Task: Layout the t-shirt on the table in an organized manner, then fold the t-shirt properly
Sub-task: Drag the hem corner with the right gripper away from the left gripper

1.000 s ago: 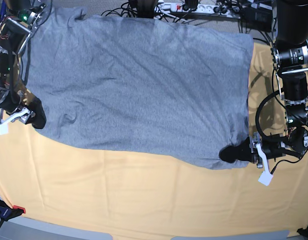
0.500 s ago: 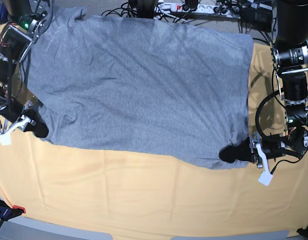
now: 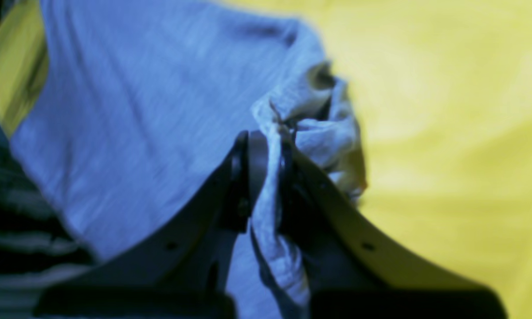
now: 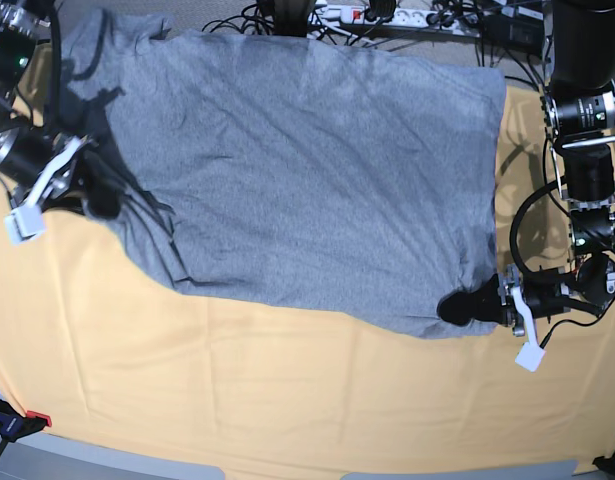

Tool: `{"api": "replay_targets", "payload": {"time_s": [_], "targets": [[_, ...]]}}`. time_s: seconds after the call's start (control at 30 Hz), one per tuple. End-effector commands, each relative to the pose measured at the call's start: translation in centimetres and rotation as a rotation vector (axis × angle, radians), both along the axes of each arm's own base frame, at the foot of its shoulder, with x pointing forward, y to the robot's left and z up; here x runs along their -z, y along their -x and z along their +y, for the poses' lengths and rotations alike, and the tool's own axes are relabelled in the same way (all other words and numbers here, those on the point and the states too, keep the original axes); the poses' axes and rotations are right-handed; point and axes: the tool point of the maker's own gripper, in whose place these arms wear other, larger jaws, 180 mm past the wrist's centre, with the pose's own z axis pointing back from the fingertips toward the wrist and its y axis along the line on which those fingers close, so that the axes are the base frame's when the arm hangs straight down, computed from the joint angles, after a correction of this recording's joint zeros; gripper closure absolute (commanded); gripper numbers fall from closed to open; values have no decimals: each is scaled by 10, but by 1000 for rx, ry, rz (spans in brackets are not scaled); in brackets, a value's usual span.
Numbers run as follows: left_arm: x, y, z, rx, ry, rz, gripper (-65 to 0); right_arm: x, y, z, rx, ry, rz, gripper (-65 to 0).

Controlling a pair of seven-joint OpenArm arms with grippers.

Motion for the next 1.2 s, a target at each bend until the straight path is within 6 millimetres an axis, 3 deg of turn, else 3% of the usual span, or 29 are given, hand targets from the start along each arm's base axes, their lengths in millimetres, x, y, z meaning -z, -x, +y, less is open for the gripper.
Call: {"api": "replay_targets", "payload": {"time_s": [0.0,0.17,0.27,0.4,0.6,0.67,0.77,0.83,1.1,1.17], "targets": [[-26,-11,6,-18,23,-72,0,-10,3,10,-43,-3,-34,0],[-26,-11,4,-17,25,-72,0,28,38,54,-212,24,122,0],[-26,-11,4,-17,25,-72,0,47,53,67,-293,82,204,0],[-26,-11,4,-17,25,-72,0,54,63,75,-344,105,241,0],[-26,-11,5,-17,25,-72,0,21,69,102,-429,-33,164,0],[-26,-11,4,-17,26,-72,0,17,71,103,-443,-55,160,-100],[-26,-11,4,-17,25,-72,0,13,65,102,-445,-44,142,-311],[-26,-11,4,-17,25,-72,0,6,58,103,-448,-48,112,-375],[-26,-11,5,-17,25,-72,0,-26,30,108,-469,-71,-18,-376],[-26,-11,5,-17,25,-72,0,-7,17,91,-404,70,6,-375]]}}
